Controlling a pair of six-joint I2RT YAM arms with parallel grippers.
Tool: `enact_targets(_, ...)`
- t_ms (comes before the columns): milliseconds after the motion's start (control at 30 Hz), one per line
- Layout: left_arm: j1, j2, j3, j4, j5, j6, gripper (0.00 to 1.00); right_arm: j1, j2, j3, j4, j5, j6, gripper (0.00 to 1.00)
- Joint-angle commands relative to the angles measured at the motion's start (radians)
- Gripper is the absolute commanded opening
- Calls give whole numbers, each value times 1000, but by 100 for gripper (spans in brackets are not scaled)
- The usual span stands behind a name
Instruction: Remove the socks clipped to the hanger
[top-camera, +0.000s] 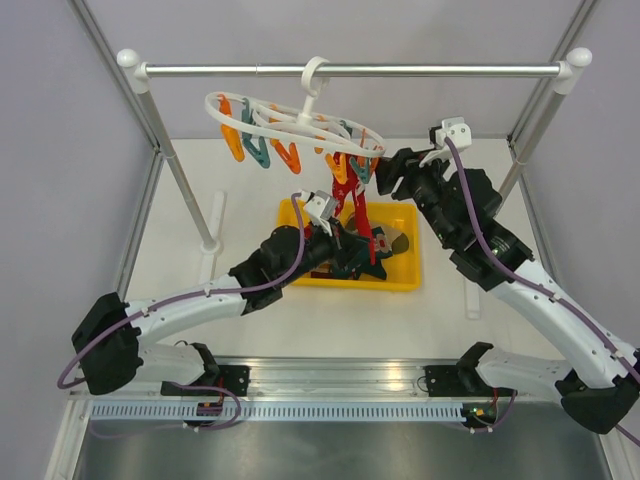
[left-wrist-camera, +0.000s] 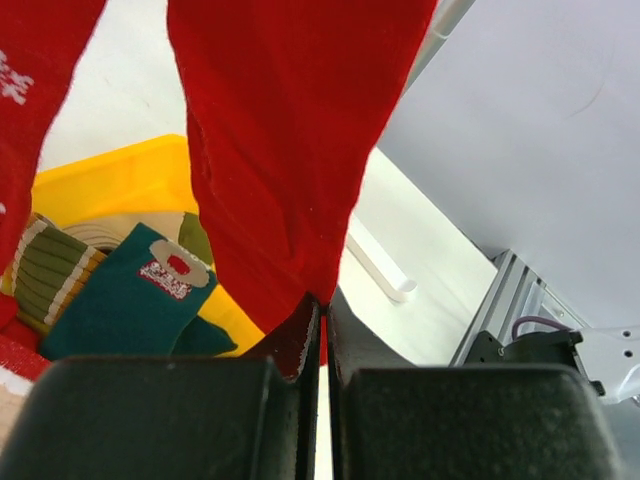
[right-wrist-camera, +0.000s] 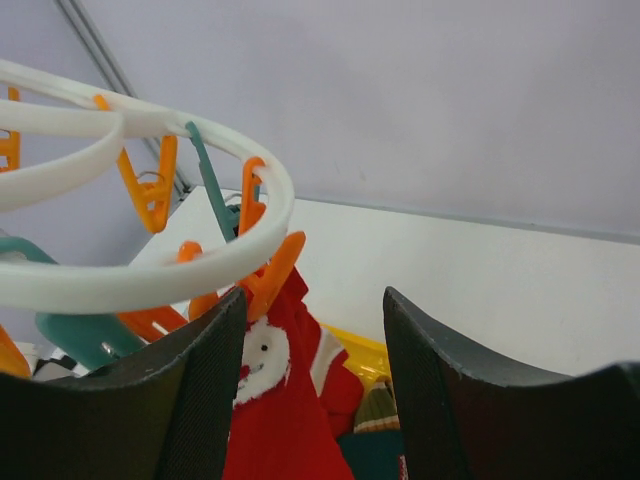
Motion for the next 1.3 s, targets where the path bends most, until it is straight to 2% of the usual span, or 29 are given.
enact_targets(0, -9, 26, 33, 0, -6, -29, 2, -4, 27, 59, 48, -56, 18, 61)
enact_targets(333, -29, 87, 70, -38, -129, -49, 2, -2, 64, 79, 55, -33, 72, 61)
enact_targets(633, -37, 136, 130, -116, -246, -77, 2, -2, 33, 22, 80, -36, 90, 61)
enact_targets(1000, -78, 176, 174, -149, -309, -75, 2, -2, 93, 67, 83, -39, 104, 61)
enact_targets(1267, -81, 186, 207, -178, -333, -69, 2, 1, 90, 31, 135, -71, 126, 62)
